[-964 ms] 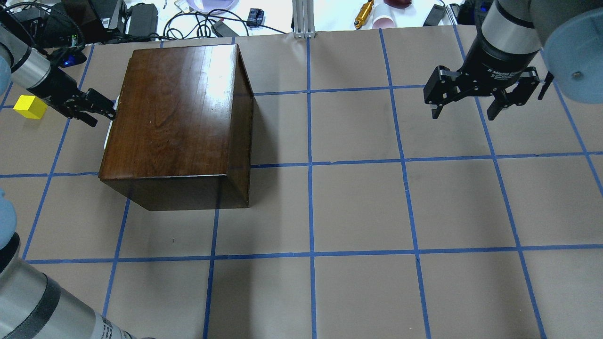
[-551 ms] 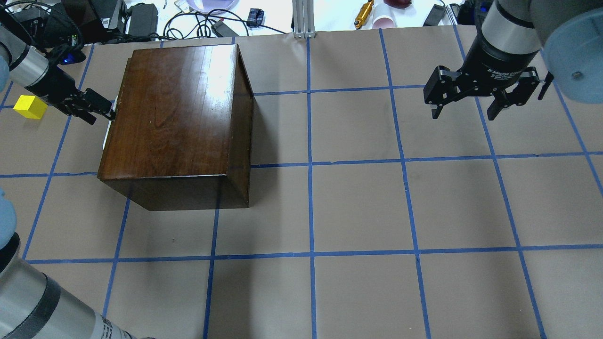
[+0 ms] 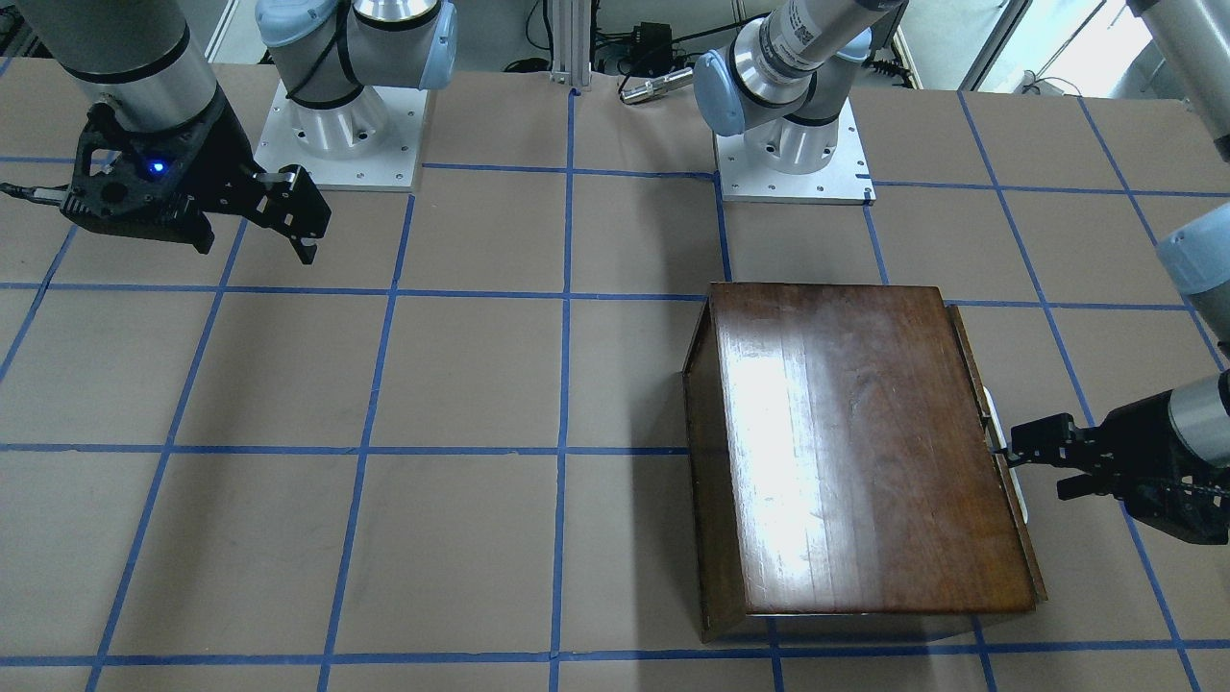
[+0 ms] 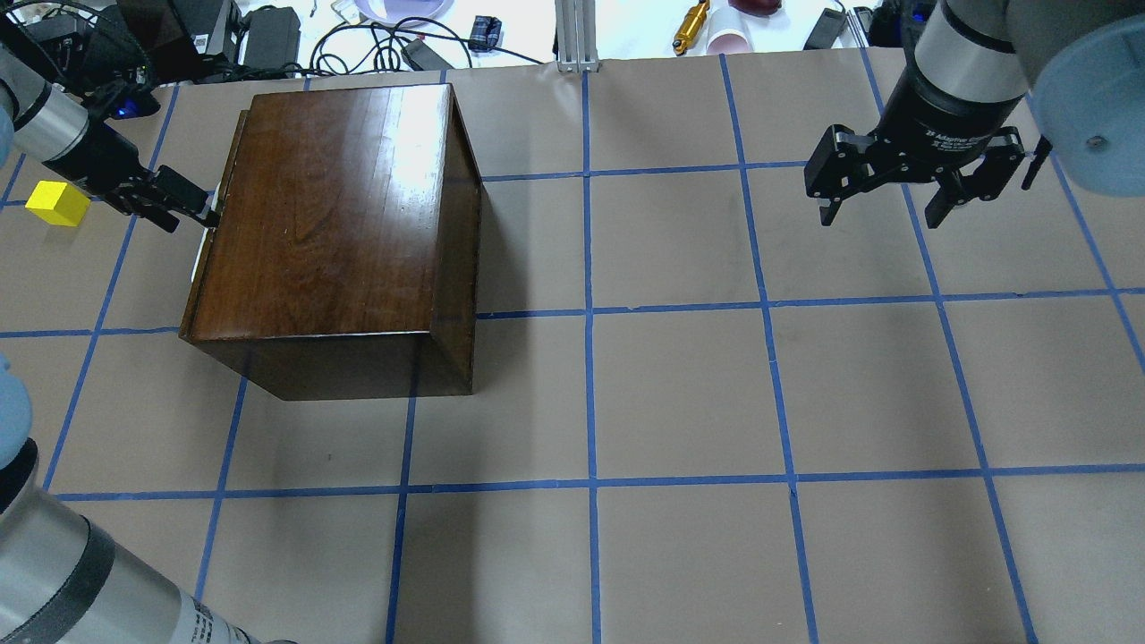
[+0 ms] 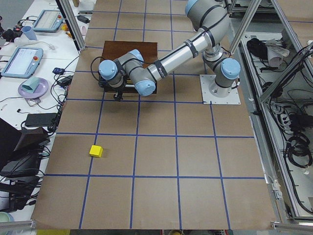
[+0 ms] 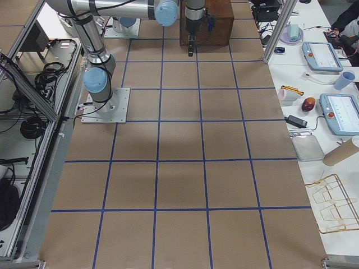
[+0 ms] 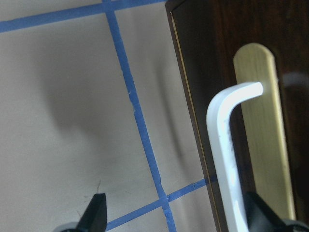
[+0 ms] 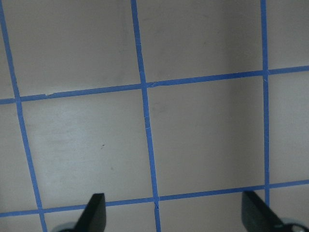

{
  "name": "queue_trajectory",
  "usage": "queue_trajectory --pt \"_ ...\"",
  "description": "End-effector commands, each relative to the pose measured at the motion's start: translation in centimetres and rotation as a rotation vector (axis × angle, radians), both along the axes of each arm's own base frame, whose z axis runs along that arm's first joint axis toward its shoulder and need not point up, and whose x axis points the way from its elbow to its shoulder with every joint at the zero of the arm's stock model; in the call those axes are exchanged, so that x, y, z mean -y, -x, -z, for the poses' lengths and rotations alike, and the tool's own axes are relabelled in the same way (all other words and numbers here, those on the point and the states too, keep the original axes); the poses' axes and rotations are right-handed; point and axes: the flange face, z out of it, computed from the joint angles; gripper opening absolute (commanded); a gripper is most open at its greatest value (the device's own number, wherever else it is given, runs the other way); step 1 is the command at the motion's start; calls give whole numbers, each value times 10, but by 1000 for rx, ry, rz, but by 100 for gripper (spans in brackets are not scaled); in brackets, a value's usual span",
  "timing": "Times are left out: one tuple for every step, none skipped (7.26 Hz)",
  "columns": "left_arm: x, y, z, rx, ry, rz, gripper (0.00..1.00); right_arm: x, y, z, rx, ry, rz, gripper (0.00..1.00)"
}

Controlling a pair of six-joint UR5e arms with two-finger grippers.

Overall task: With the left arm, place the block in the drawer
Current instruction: 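Hook the left gripper onto the white drawer handle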

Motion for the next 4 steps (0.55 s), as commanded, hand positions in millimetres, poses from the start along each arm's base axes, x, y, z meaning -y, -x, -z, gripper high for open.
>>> queue_trajectory --pt "3 -4 0 2 7 13 100 0 1 0 0 0 1 100" --pt "2 -5 0 3 10 20 100 0 0 0 0 0 0 100" --pt "3 -6 -2 5 13 19 100 0 0 0 0 0 0 100" --pt "6 -9 -8 15 22 20 100 0 0 0 0 0 0 100"
